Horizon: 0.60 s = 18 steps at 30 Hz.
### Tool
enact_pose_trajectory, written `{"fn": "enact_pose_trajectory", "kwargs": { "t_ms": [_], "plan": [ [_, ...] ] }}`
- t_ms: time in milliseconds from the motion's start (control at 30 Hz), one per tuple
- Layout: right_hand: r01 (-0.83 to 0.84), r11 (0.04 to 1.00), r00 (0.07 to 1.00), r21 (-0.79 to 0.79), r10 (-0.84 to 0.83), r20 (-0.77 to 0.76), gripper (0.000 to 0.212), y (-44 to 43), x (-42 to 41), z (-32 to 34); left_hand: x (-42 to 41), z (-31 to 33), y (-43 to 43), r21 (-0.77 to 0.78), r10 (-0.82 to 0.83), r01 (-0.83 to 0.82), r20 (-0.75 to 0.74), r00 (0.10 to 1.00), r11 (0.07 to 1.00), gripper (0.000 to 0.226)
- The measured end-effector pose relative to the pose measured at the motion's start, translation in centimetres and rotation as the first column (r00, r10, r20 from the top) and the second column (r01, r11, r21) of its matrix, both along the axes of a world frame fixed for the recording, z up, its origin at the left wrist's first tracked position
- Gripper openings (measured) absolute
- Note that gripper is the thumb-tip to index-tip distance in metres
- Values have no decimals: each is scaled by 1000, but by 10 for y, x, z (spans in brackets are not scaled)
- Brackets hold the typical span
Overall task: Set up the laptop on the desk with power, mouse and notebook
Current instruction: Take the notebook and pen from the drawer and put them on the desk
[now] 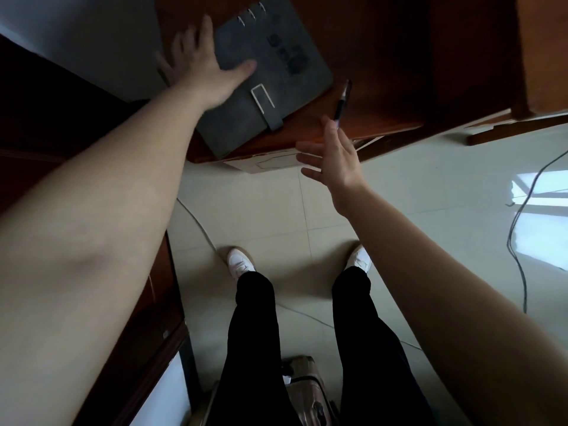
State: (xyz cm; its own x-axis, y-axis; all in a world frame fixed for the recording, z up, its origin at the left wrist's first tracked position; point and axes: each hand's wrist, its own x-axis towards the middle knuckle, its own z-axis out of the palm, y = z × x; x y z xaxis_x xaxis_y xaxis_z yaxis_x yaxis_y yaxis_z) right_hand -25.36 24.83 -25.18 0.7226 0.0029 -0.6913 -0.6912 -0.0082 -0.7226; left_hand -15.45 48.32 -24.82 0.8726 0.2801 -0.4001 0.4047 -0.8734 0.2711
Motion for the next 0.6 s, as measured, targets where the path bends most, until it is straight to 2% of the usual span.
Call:
{"fn": "enact_pose_trajectory", "kwargs": {
  "t_ms": [167, 267, 367, 433, 467, 533, 600],
  "plan": [
    [-92, 995, 995, 33, 93, -22, 61, 12, -12, 0, -38, 7, -21, 48, 15, -15, 10, 1000, 999, 96],
    [-15, 994, 998, 105, 21, -55, 57, 19, -16, 2, -72, 12, -36, 73, 59, -60, 9, 998, 996, 96],
    [95, 977, 992, 192, -76, -105, 42, 19, -21, 1, -103, 11, -44, 37, 171, -172, 48, 984, 984, 101],
    [123, 967, 990, 224, -103, -98, 43, 16, -23, -3, -119, 5, -45, -65, 263, -262, 7, 965, 963, 107],
    [134, 964, 990, 232, -117, -83, 46, 12, -25, -5, -129, 3, -46, -168, 309, -313, -46, 950, 935, 109],
    [139, 964, 990, 228, -130, -52, 49, 3, -27, -9, -147, 1, -48, -462, 373, -404, -161, 914, 790, 106],
    [127, 971, 992, 201, -122, -36, 49, -8, -33, -6, -166, 2, -52, -658, 386, -423, -212, 898, 622, 85]
  ]
}}
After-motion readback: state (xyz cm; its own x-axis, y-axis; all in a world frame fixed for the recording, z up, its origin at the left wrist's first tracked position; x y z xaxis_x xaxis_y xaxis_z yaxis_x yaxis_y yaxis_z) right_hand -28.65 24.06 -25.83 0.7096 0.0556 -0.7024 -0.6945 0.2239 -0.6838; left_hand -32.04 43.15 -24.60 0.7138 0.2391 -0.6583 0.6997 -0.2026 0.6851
